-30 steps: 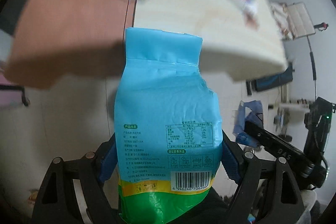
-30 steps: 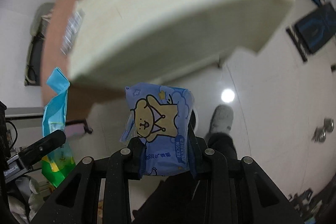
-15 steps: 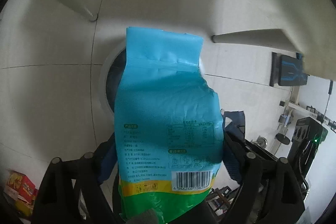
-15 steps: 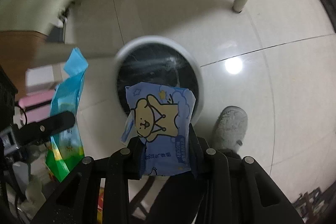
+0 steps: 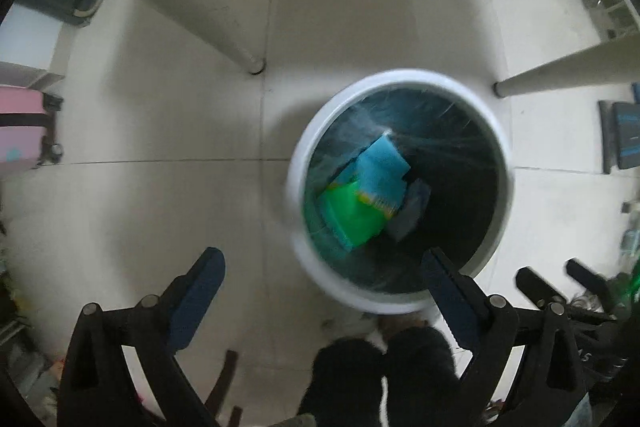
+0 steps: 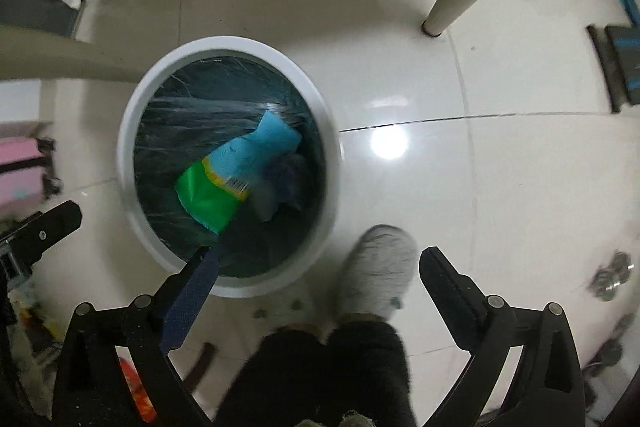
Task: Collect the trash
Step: 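Carry both items over the white bin and open both grippers to drop them, then raise both tools back toward the table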
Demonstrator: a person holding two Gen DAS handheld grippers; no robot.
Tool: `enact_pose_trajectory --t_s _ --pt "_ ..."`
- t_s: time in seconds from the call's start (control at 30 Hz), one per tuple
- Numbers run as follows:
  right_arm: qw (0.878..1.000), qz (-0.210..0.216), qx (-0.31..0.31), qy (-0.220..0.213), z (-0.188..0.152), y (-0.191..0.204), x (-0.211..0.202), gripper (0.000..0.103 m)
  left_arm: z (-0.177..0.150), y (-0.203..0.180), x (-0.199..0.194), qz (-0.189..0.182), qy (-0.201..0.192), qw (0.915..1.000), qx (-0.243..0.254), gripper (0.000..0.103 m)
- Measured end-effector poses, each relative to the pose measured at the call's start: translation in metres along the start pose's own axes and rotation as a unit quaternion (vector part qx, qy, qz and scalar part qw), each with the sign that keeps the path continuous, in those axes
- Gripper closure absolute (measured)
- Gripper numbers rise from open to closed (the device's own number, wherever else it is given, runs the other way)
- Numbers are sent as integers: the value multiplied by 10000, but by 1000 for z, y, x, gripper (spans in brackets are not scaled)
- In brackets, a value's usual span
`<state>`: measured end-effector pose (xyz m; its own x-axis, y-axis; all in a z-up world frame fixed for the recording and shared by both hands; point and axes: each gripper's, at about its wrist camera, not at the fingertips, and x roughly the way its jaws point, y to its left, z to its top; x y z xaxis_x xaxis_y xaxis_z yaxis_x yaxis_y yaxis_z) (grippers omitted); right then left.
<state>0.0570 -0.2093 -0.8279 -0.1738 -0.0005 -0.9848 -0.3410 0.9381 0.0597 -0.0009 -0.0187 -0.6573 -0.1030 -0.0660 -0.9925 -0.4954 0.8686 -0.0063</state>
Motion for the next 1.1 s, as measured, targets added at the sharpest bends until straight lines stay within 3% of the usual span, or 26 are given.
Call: enact_pose_trajectory --t_s 0.2,0.5,0.67,0.9,1.1 --pt "9995 -307 -73 -81 0 7 -28 2 -21 -5 -28 84 93 9999 -13 3" --pt "9991 -358 -82 -207 -9 20 -84 2 -25 7 -64 35 46 10000 15 3" --pt "9990 -348 -115 -242 -19 24 -128 2 -33 10 -103 -39 27 10000 4 3" --pt "9994 -187 -118 -259 -39 30 -219 2 -54 13 -186 -106 -62 9999 60 3" --pt "9988 189 -187 -406 -49 37 -333 2 -62 12 -305 106 -775 9966 258 3"
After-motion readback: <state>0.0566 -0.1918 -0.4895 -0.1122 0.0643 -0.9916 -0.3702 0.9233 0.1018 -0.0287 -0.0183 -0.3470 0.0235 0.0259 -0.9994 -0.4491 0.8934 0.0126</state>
